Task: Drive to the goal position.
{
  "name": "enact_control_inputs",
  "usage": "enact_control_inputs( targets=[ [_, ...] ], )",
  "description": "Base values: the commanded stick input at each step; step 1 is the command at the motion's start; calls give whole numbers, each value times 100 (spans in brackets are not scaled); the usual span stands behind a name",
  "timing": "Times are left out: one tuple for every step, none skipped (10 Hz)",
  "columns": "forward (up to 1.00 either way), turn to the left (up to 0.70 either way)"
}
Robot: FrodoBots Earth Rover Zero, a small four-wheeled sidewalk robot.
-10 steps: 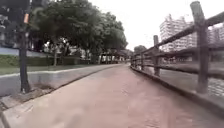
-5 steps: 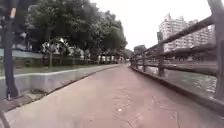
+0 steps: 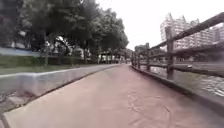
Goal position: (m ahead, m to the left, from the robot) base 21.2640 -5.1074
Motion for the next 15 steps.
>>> enact_control_inputs(
  targets=[
    [100,0],
    [100,0],
    [100,0],
    [100,0],
    [100,0],
    [100,0],
    [100,0],
    [100,0],
    [100,0],
    [100,0],
    [100,0],
    [100,0],
    [100,0],
    [100,0],
    [100,0]
  ],
)
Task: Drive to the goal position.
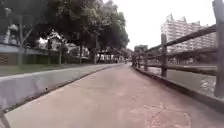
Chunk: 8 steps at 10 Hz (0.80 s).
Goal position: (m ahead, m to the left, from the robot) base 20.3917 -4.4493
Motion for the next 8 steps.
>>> enact_control_inputs(
  targets=[
    [100,0],
    [100,0],
    [100,0],
    [100,0],
    [100,0],
    [100,0],
    [100,0],
    [100,0]
  ],
)
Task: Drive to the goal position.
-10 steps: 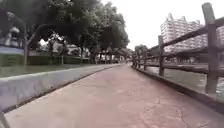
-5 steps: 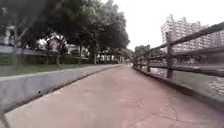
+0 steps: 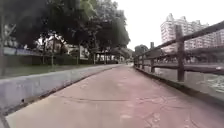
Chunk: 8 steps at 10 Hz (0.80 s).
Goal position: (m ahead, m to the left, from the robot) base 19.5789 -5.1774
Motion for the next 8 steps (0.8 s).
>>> enact_control_inputs(
  targets=[
    [100,0],
    [100,0],
    [100,0],
    [100,0],
    [100,0],
    [100,0],
    [100,0],
    [100,0]
  ],
)
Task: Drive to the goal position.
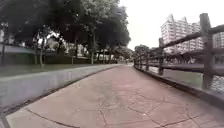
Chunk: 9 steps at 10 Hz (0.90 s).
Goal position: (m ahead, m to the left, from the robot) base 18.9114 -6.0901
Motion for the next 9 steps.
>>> enact_control_inputs(
  targets=[
    [100,0],
    [100,0],
    [100,0],
    [100,0],
    [100,0],
    [100,0],
    [100,0],
    [100,0],
    [100,0]
  ],
)
